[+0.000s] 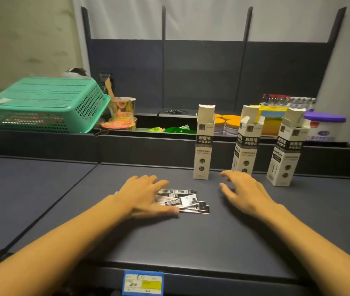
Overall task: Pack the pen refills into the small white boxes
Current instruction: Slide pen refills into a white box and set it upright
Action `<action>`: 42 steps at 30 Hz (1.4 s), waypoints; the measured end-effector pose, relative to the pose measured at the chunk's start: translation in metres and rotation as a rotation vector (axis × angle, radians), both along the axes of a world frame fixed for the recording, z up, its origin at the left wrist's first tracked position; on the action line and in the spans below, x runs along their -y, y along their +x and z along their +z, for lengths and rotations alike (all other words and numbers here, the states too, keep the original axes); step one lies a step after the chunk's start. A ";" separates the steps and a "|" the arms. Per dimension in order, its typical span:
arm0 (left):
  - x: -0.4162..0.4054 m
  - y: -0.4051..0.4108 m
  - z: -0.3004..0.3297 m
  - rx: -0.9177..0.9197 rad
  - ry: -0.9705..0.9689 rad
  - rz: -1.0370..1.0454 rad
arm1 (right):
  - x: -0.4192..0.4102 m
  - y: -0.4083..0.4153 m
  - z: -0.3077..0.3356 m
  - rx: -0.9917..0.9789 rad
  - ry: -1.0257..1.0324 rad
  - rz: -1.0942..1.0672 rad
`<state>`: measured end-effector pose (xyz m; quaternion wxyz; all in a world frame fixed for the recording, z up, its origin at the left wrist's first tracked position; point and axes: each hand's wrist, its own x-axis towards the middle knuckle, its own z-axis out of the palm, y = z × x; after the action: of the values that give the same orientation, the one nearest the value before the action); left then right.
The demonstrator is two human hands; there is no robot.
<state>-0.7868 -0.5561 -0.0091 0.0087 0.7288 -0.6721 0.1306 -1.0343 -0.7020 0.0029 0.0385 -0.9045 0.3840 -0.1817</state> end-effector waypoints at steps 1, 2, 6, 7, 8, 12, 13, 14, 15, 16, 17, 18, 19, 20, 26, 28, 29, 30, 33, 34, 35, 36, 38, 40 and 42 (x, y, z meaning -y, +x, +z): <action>0.003 -0.001 0.002 -0.011 0.014 0.001 | 0.001 -0.001 0.000 -0.010 -0.001 0.009; 0.005 -0.001 0.004 -0.022 0.024 -0.001 | 0.003 -0.002 0.001 -0.016 -0.005 0.014; 0.023 -0.009 0.015 -0.082 0.010 0.000 | 0.012 -0.009 0.004 -0.014 -0.032 0.019; 0.028 -0.012 0.018 -0.103 0.004 0.004 | 0.015 -0.011 0.005 -0.018 -0.034 0.017; 0.035 -0.015 0.020 -0.129 0.001 0.010 | 0.017 -0.012 0.006 -0.021 -0.034 0.016; 0.060 -0.021 0.024 -0.226 -0.060 0.015 | 0.025 -0.016 0.008 -0.005 -0.027 0.008; 0.067 -0.021 0.026 -0.254 -0.088 0.009 | 0.026 -0.016 0.008 0.001 -0.027 0.009; 0.074 -0.022 0.027 -0.300 -0.115 0.004 | 0.027 -0.017 0.008 0.002 -0.030 0.010; 0.082 -0.022 0.028 -0.362 -0.140 0.004 | 0.028 -0.017 0.007 -0.001 -0.033 0.011; 0.090 -0.023 0.031 -0.434 -0.158 0.012 | 0.029 -0.017 0.007 -0.003 -0.038 0.014; 0.098 -0.024 0.033 -0.507 -0.174 0.024 | 0.030 -0.018 0.007 -0.005 -0.042 0.016; 0.107 -0.024 0.035 -0.576 -0.186 0.035 | 0.031 -0.018 0.007 -0.005 -0.049 0.019; 0.115 -0.024 0.036 -0.641 -0.191 0.042 | 0.031 -0.019 0.007 -0.006 -0.055 0.021; 0.123 -0.024 0.037 -0.705 -0.187 0.040 | 0.032 -0.020 0.007 -0.007 -0.061 0.022; 0.151 -0.027 0.031 -0.947 -0.200 -0.084 | 0.034 -0.029 0.013 -0.037 -0.087 0.014; 0.154 -0.027 0.029 -1.008 -0.223 -0.092 | 0.035 -0.031 0.016 -0.050 -0.092 0.007; 0.153 -0.026 0.029 -1.025 -0.237 -0.096 | 0.035 -0.031 0.017 -0.055 -0.092 0.004; 0.152 -0.025 0.029 -1.028 -0.257 -0.101 | 0.034 -0.031 0.018 -0.061 -0.092 0.003; 0.142 -0.020 0.033 -0.973 -0.362 -0.110 | 0.032 -0.028 0.019 -0.104 -0.106 0.010; 0.136 -0.018 0.036 -0.956 -0.405 -0.113 | 0.031 -0.026 0.020 -0.126 -0.114 0.014; 0.129 -0.016 0.040 -0.947 -0.442 -0.115 | 0.030 -0.024 0.020 -0.144 -0.123 0.020; 0.121 -0.013 0.043 -0.941 -0.475 -0.116 | 0.029 -0.021 0.020 -0.154 -0.130 0.026; 0.102 -0.004 0.049 -0.921 -0.533 -0.114 | 0.026 -0.015 0.021 -0.152 -0.124 0.037; 0.080 0.008 0.049 -0.882 -0.593 -0.110 | 0.021 -0.007 0.017 -0.128 -0.102 0.056; 0.056 0.025 0.045 -0.826 -0.662 -0.083 | 0.016 0.002 0.012 -0.084 -0.085 0.092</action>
<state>-0.7619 -0.6123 0.0364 0.5074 0.6505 -0.5639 0.0373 -1.0327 -0.7181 0.0145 -0.0077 -0.9288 0.3353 -0.1577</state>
